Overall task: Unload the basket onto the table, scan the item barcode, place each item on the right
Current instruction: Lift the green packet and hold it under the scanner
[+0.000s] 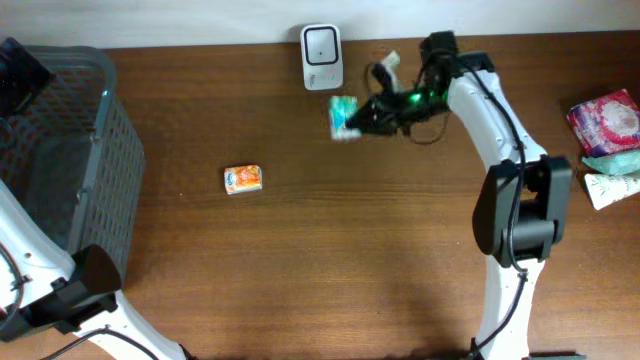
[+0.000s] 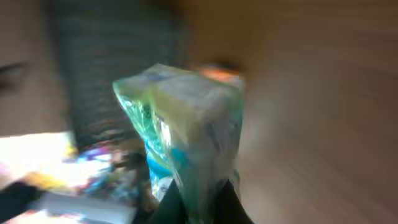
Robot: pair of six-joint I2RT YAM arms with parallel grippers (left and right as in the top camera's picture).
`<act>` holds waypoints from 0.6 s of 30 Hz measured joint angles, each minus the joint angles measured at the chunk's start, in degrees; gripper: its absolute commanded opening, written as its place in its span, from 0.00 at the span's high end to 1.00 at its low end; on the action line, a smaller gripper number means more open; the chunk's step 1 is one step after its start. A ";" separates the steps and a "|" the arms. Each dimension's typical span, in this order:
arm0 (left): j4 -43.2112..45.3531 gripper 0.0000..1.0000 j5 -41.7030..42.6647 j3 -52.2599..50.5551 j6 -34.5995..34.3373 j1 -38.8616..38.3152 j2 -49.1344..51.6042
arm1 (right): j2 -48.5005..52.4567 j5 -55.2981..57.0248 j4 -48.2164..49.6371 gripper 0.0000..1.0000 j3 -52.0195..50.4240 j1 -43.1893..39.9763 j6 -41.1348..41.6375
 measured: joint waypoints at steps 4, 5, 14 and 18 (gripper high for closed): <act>0.00 0.01 0.00 0.00 -0.02 0.00 0.00 | 0.00 53.88 -9.46 0.96 0.09 4.57 9.42; 0.04 0.01 0.00 0.00 -0.02 0.00 0.00 | 0.00 62.95 -10.78 0.96 0.07 4.55 11.08; 0.02 0.01 0.00 0.00 -0.02 0.00 0.00 | -0.11 89.46 -2.05 0.96 -12.44 4.22 13.99; 0.02 0.01 0.00 0.00 -0.02 0.00 0.00 | -0.11 85.13 -2.05 0.96 -12.46 4.22 13.81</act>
